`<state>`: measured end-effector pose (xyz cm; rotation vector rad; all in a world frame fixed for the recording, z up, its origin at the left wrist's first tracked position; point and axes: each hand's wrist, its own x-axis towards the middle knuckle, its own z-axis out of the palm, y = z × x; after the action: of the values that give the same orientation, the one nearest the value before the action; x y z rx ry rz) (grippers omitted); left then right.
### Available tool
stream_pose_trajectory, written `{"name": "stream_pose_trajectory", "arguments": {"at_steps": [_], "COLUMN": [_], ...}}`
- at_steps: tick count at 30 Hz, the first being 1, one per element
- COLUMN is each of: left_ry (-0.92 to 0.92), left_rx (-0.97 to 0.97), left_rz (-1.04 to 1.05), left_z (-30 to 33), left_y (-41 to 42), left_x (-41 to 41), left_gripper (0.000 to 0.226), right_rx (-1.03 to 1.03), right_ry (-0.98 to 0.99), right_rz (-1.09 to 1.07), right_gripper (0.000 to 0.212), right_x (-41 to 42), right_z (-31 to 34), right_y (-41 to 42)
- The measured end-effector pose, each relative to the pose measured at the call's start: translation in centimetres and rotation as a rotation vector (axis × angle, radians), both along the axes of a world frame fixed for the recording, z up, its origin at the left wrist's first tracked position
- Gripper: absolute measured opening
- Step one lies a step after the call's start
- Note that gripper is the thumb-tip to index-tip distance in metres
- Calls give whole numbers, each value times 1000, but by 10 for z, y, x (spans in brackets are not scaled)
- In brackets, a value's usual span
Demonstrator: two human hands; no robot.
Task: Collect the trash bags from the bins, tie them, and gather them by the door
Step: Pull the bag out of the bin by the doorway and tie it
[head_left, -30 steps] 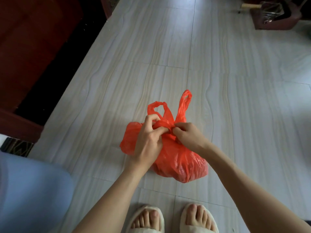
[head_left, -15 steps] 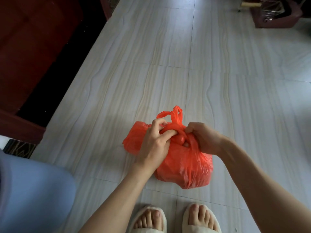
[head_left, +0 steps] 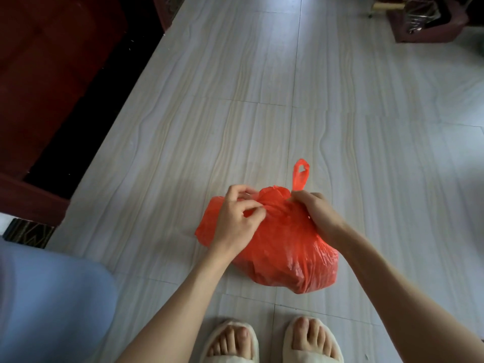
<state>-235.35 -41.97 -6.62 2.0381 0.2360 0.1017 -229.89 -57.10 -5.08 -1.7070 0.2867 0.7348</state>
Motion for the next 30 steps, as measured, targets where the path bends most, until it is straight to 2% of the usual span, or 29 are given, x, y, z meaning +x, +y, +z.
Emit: {"name": "stream_pose_trajectory", "arguments": {"at_steps": [3, 8, 10, 12, 14, 15, 18, 20, 23, 25, 27, 30], "left_ry": [-19, -46, 29, 115, 114, 97, 46, 72, 245, 349, 377, 361], "left_rx": [46, 214, 77, -136, -235, -240, -197, -241, -475, -618, -536, -121], "left_rz": [65, 69, 31, 32, 56, 58, 101, 137, 207, 254, 248, 196], "left_z": [6, 9, 12, 12, 10, 11, 13, 13, 13, 12, 5, -2], "left_y": [0, 2, 1, 3, 7, 8, 8, 11, 15, 17, 24, 42], "left_x": [-2, 0, 3, 6, 7, 6, 4, 5, 6, 4, 1, -3], "left_gripper": [21, 19, 21, 28, 39, 35, 25, 23, 21, 22, 30, 47], "right_rx": [57, 89, 35, 1, -14, -20, -57, -59, 27, 1, -63, -68], "right_ry": [31, -18, -80, -121, -146, -163, -197, -224, -189, -217, -264, -231], "right_rz": [-63, 239, 347, 350, 343, 341, 274, 197, 54, -18, -87, -258], "right_gripper": [33, 28, 33, 57, 72, 67, 35, 25, 20, 20, 23, 30], "right_x": [-1, -7, -9, -11, -11, -11, -11, -11, -10, -7, -4, 0], "right_z": [1, 7, 10, 12, 12, 10, 4, 2, -2, -5, -9, -15], "right_y": [-7, -11, -9, -4, -2, -2, -3, -5, -7, -7, -6, -10]}}
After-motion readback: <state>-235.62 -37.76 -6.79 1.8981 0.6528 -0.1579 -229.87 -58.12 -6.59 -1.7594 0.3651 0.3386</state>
